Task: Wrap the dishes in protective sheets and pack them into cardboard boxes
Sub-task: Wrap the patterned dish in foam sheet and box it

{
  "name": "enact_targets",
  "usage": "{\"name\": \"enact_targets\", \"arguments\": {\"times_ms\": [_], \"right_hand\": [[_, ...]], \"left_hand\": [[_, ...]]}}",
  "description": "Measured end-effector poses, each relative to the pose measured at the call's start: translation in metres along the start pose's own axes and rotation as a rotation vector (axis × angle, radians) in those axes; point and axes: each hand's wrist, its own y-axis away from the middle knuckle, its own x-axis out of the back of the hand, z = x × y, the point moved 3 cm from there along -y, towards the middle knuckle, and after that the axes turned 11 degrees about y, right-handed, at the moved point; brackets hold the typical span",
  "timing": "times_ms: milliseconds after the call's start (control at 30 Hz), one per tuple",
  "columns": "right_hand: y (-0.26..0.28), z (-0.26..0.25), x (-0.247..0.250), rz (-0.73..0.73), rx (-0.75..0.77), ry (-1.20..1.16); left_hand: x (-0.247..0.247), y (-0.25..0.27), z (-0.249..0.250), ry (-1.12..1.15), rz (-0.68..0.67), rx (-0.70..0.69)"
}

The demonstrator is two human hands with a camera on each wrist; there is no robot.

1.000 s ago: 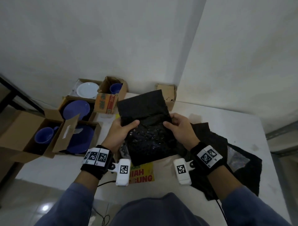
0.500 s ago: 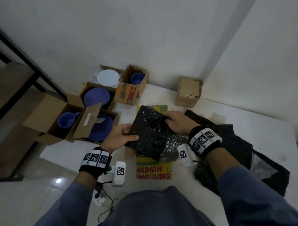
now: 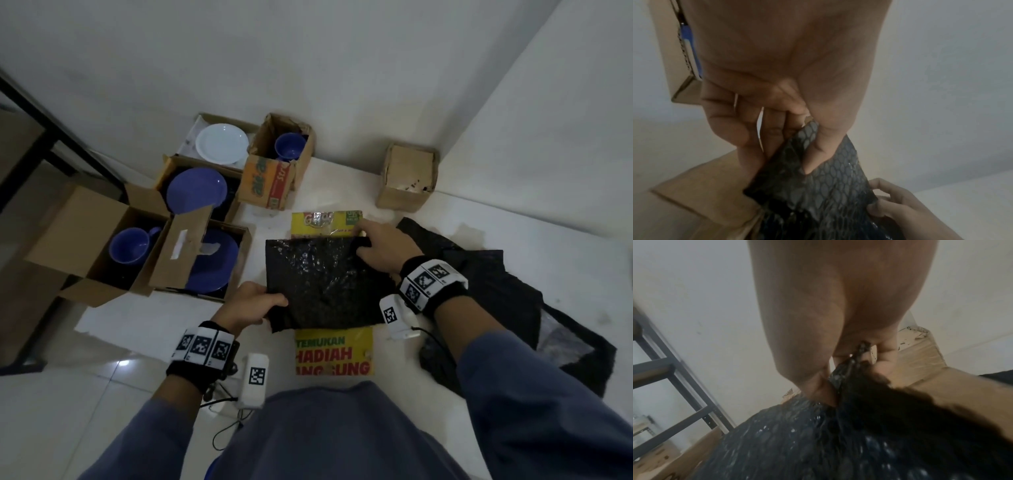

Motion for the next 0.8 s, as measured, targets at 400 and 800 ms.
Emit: {"name": "enact_targets", "arguments": {"times_ms": [400,800], "right_hand": [[0.022,0.021,-0.015,0.291,-0.187,-0.218],[0.050,0.032,-0.045,0.158,-0.398,-0.492]], "left_hand": [[0.006,-0.004,0.004,-0.136,0.130,-0.105],[0.003,-0.065,-0.015,-0.136,0.078,-0.203]]}}
